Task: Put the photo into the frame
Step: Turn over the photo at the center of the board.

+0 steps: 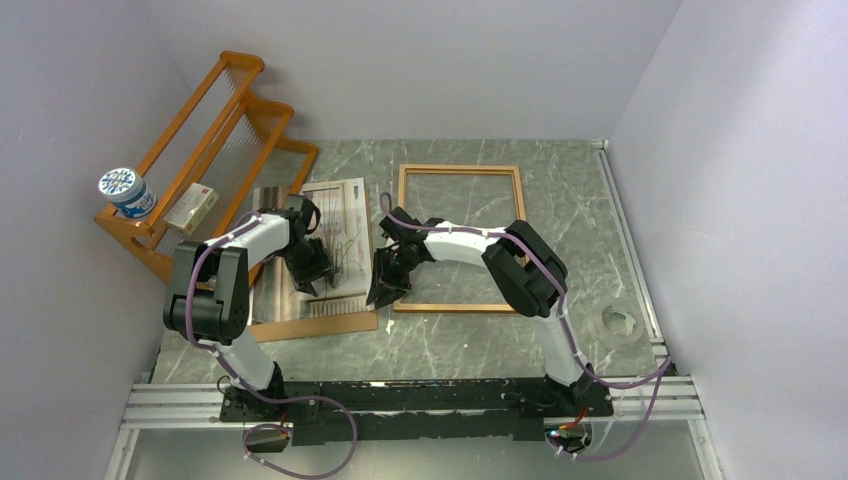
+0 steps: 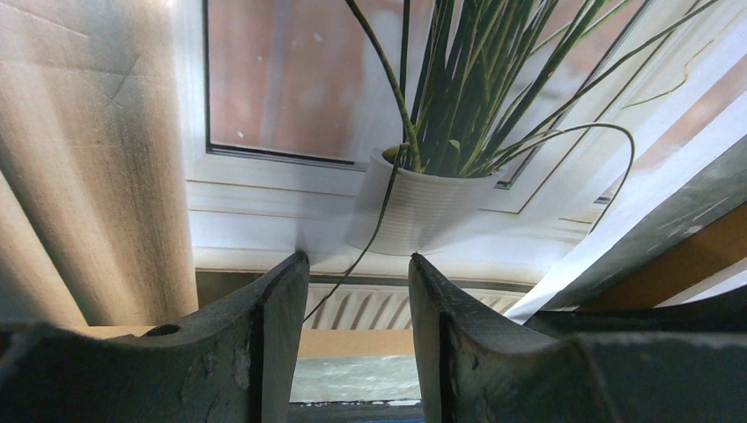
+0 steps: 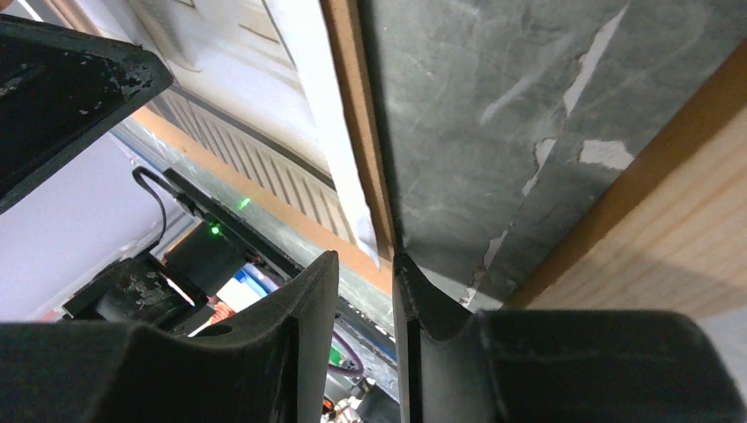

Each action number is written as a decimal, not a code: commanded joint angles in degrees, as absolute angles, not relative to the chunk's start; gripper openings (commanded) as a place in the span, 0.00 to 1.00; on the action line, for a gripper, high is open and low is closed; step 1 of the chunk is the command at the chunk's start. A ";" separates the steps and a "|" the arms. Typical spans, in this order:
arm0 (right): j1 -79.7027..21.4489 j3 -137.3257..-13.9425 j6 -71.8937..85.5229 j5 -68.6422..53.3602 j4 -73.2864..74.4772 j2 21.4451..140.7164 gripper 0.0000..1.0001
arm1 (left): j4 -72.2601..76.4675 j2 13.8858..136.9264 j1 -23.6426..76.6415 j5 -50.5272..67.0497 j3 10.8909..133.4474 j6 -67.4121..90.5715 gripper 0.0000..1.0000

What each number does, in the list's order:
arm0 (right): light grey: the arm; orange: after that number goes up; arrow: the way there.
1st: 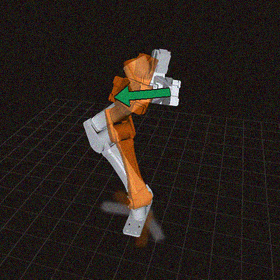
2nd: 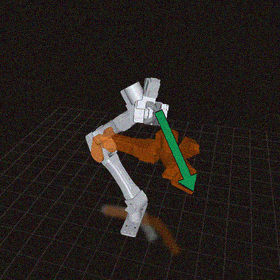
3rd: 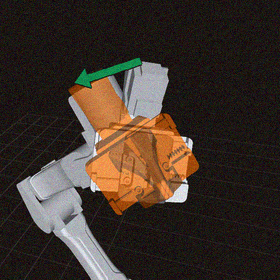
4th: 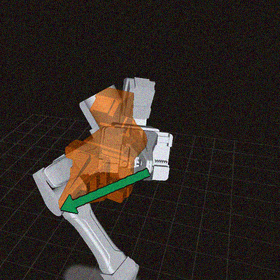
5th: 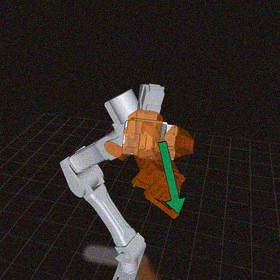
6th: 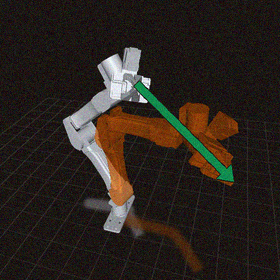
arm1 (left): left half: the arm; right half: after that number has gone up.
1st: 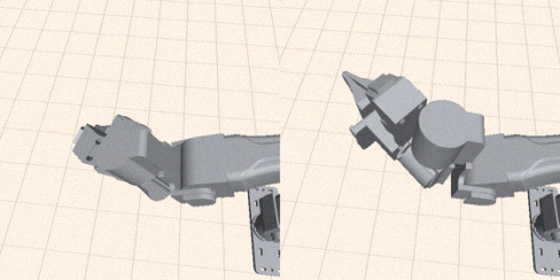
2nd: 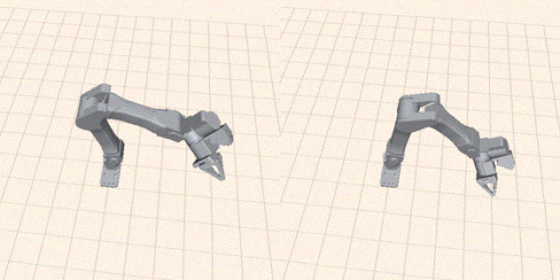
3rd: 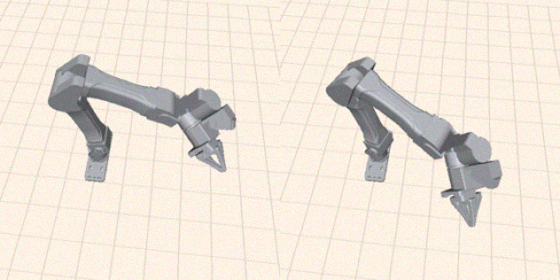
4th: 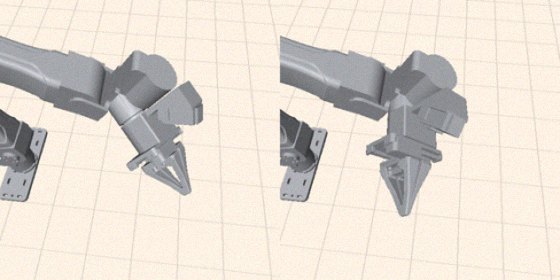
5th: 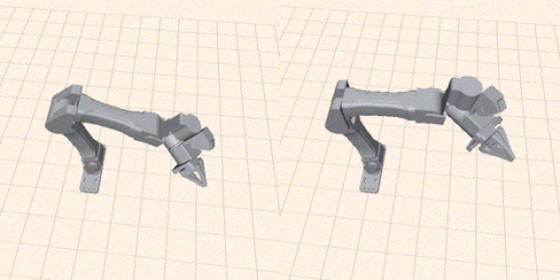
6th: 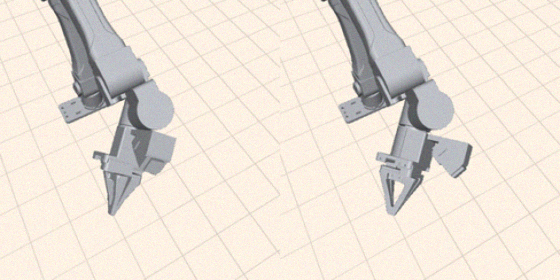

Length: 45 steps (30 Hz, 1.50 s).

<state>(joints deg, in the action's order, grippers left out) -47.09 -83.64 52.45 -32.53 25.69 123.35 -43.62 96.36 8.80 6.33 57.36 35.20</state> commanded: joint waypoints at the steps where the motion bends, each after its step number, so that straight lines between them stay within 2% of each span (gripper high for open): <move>1: -47.46 -85.90 51.86 -33.36 26.35 123.88 0.33 | -41.88 96.83 9.40 7.16 56.34 35.94 0.51; 4: -47.42 -85.71 52.07 -33.63 25.53 124.02 0.33 | -41.84 96.93 9.45 7.16 56.38 35.95 0.51; 9: -47.42 -86.08 51.99 -33.54 25.93 124.06 0.24 | -41.99 96.94 9.49 7.01 56.34 35.92 0.51; 15: -47.48 -86.92 51.27 -32.09 27.95 122.92 0.22 | -41.92 97.09 9.58 7.12 56.33 35.95 0.51; 23: -47.55 -85.58 51.50 -32.65 26.87 121.75 0.28 | -41.77 97.21 9.65 7.22 56.26 36.02 0.51; 36: -47.54 -84.99 52.42 -34.58 24.48 123.79 0.27 | -41.83 97.12 9.76 7.12 55.85 36.08 0.51; 45: -47.45 -81.82 56.10 -33.41 20.68 123.34 0.31 | -41.92 97.12 9.84 7.13 55.98 36.08 0.52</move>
<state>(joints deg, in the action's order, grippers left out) -47.22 -83.44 53.28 -33.61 24.40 123.87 -43.22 96.38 9.26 6.48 57.12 35.22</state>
